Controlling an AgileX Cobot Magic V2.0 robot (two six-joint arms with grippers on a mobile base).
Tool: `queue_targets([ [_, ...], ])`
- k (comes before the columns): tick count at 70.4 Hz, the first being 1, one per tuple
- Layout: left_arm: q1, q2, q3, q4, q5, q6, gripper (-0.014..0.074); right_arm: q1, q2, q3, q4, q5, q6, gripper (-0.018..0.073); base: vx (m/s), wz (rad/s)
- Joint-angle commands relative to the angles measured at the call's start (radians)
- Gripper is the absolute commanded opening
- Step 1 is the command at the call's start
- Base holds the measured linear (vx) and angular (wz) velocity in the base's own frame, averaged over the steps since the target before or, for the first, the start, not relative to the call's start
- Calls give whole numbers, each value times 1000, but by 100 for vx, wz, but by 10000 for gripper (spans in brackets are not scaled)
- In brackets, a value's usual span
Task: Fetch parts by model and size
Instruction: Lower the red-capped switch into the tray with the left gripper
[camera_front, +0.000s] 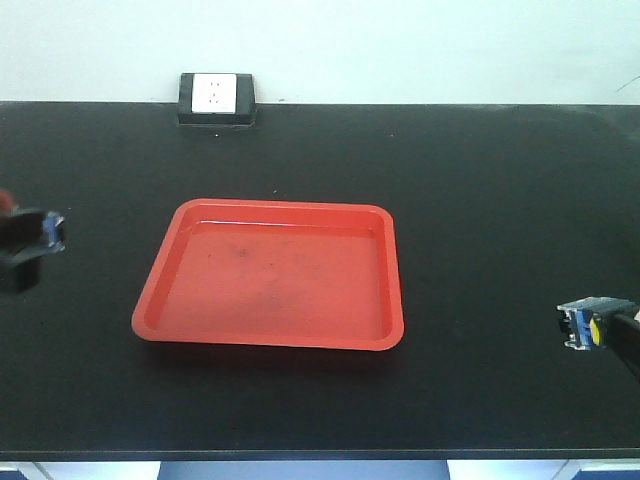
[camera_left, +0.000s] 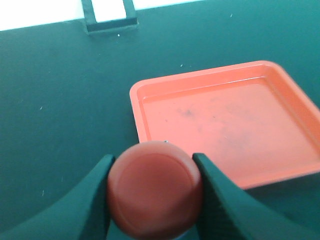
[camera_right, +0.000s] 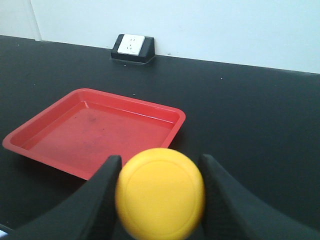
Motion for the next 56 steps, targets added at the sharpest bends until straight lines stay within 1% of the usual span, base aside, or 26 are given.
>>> queue_targets([
  [1, -3, 115, -107, -7, -78, 29, 3, -3, 10, -30, -10, -80, -5, -10, 0, 0],
  [16, -4, 382, -254, -19, -94, 40, 3, -3, 10, -30, -10, -80, -5, -10, 0, 0],
  [20, -8, 447, -288, -37, -91, 78, 3, -3, 10, -30, -10, -80, -5, -10, 0, 0],
  [26, -31, 534, -332, -58, -92, 146, 3, -3, 10, -30, -10, -80, -5, -10, 0, 0],
  [29, -42, 569, -355, -61, -94, 164, 4, -3, 10, -30, -10, -80, -5, -10, 0, 0],
  [35, -62, 655, -401, -59, -97, 163, 4, -3, 10, -30, -10, -80, -5, -10, 0, 0],
  [47, -73, 793, -482, -59, -86, 163, 4, -3, 10, -30, -10, -80, -5, -10, 0, 0],
  [56, -73, 862, -509, -58, -91, 131, 5, -3, 10, -30, -10, -80, -5, -10, 0, 0],
])
